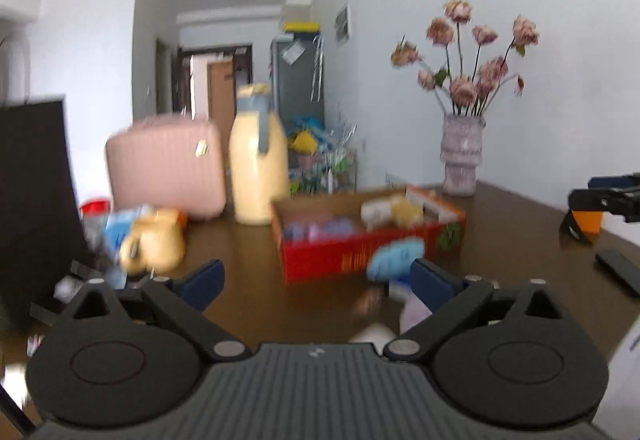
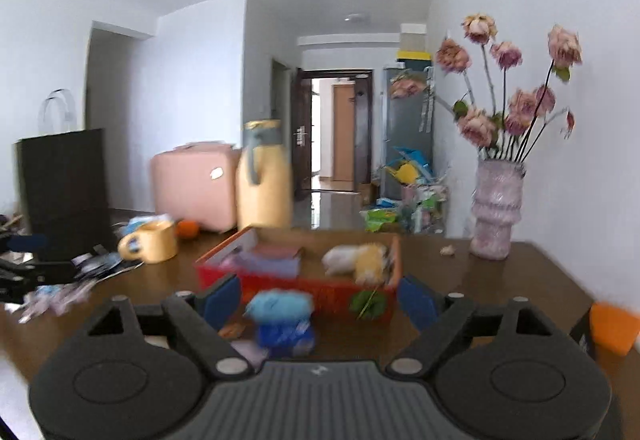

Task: Organize soft objects
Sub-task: 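Withdraw the right gripper from the box back to the pile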

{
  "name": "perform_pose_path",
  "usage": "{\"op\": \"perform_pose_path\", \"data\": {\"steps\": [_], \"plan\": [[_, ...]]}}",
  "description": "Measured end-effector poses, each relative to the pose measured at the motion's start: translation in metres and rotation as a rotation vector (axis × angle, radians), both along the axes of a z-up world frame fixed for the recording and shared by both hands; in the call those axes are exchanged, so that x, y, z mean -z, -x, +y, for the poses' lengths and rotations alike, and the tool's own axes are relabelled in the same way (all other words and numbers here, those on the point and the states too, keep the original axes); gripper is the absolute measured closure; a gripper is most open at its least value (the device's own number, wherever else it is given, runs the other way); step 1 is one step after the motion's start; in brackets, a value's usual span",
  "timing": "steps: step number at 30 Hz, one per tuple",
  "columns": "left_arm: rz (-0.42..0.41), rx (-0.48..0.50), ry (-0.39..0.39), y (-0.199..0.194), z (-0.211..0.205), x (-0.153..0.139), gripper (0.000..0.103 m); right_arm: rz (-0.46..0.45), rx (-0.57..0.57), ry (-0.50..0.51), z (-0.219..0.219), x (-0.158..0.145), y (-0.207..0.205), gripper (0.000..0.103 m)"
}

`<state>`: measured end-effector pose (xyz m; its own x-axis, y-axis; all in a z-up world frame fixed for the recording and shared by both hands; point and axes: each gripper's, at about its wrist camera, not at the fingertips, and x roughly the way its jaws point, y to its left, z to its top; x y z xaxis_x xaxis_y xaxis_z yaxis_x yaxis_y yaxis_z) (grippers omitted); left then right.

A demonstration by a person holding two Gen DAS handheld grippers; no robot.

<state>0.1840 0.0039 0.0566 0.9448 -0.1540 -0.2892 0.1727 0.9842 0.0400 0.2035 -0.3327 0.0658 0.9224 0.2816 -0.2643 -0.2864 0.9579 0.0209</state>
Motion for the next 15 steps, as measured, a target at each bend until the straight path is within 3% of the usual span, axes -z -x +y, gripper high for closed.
{"op": "perform_pose_path", "data": {"steps": [5, 8, 11, 15], "plan": [[0.115, 0.023, 0.041, 0.028, 0.011, 0.036, 0.002, 0.107, -0.026, -0.108, 0.006, 0.043, 0.032, 0.018], [0.141, 0.021, 0.012, 0.023, 0.010, 0.045, 0.003, 0.131, -0.029, -0.026, 0.020, 0.051, 0.032, 0.019], [0.162, 0.024, 0.061, 0.013, 0.011, 0.049, 0.004, 0.117, -0.029, -0.001, 0.027, 0.053, 0.031, 0.019], [0.186, 0.017, 0.077, 0.002, 0.001, 0.056, 0.022, 0.156, -0.036, -0.009, 0.034, 0.060, 0.013, 0.026]]}}
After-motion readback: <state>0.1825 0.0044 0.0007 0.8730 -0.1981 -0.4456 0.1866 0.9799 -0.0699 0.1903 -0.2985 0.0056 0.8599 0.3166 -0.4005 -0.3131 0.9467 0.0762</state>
